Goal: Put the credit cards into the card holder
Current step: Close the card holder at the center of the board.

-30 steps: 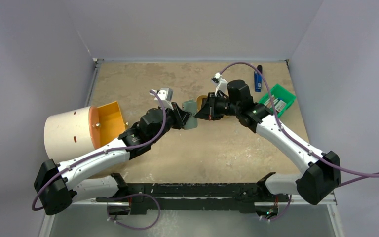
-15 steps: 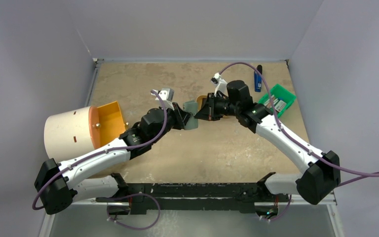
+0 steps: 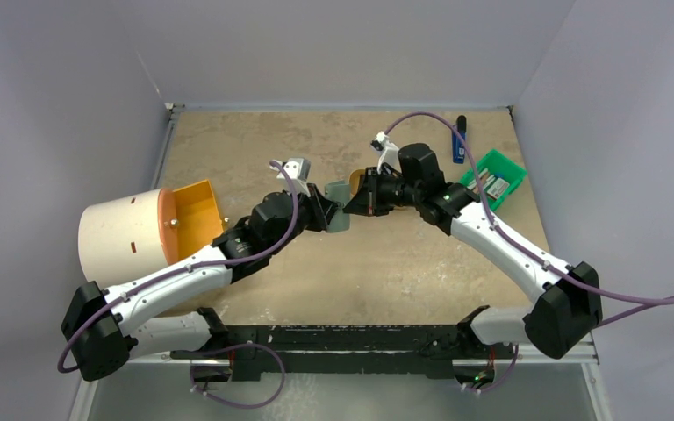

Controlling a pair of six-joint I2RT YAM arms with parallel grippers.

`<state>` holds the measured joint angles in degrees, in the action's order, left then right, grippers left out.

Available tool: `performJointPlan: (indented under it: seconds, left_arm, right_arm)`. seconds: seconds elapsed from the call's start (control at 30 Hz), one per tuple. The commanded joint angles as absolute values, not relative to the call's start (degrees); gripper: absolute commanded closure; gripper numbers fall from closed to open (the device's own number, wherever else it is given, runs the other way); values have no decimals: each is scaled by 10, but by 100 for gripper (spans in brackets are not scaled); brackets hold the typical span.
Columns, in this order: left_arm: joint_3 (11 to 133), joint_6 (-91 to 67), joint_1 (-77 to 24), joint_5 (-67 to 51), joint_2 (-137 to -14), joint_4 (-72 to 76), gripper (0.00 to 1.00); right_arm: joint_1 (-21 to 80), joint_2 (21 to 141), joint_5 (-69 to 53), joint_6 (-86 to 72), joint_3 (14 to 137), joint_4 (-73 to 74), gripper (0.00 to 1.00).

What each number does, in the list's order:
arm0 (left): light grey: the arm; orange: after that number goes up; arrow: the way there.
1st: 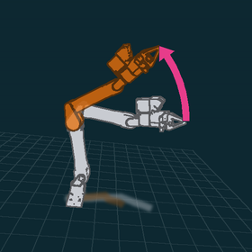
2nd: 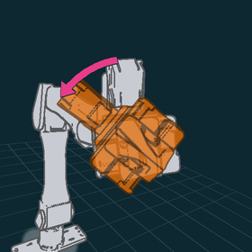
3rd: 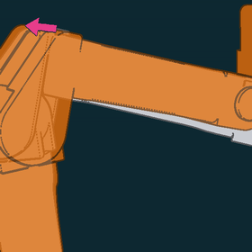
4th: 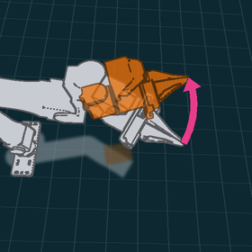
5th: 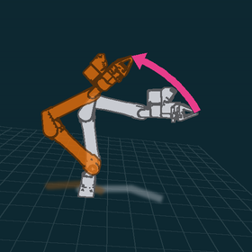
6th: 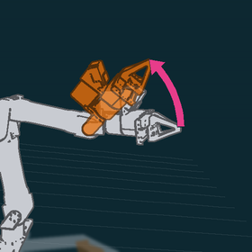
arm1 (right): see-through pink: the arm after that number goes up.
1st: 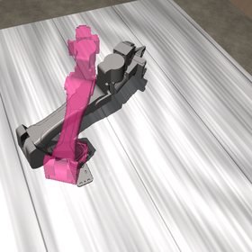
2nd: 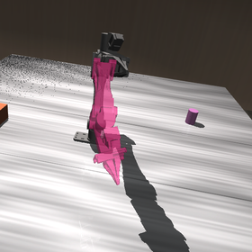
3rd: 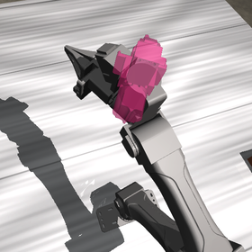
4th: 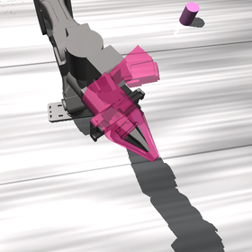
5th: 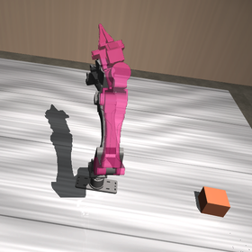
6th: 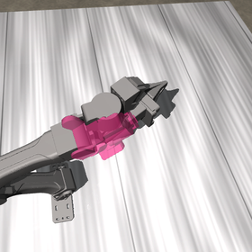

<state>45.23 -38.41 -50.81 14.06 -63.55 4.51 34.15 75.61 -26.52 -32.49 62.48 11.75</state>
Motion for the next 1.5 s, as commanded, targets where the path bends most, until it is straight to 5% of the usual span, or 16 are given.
performJointPlan:
  seconds: [0.0, 1.47]
  left_arm:
    - [485, -390, -517, 69, -631, 120, 100]
    - [449, -494, -528, -79, -636, 281, 100]
  right_arm:
    - [348, 763, -265, -315, 644, 105, 100]
    - [349, 771, -257, -318, 626, 81, 100]
